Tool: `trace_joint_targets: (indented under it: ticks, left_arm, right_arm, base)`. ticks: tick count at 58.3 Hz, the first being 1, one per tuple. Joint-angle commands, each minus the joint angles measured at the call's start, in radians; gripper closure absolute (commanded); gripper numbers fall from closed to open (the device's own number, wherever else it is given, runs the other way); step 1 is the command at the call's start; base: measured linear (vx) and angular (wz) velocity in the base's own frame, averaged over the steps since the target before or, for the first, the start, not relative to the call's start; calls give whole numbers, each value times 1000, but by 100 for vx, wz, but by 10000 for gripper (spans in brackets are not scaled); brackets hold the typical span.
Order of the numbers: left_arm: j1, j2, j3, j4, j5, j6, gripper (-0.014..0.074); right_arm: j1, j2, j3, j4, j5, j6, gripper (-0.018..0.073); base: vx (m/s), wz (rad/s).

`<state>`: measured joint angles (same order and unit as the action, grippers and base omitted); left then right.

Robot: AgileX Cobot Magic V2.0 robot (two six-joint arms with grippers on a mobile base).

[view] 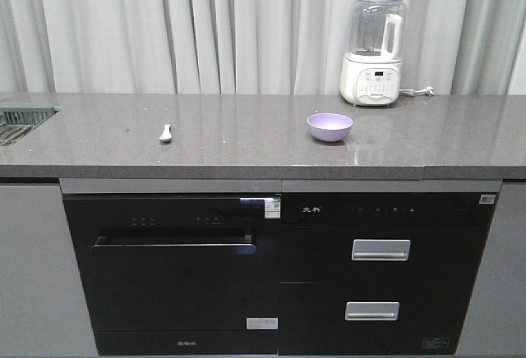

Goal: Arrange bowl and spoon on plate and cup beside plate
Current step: 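Drive the base toward the counter with the lavender bowl and spoon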

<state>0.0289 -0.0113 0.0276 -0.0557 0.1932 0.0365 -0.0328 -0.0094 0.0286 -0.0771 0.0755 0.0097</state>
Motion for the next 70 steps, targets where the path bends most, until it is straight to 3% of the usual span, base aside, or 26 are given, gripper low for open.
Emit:
trace_joint_targets:
  ticks: [1, 70]
  left_arm:
    - [2, -13, 24, -11, -82, -6, 602]
    - [2, -13, 24, -11, -82, -6, 602]
  right_arm:
    - [-6, -10, 10, -4, -85, -10, 568]
    - [10, -10, 10, -4, -85, -10, 568]
  base:
    - [0, 1]
    - [15, -2]
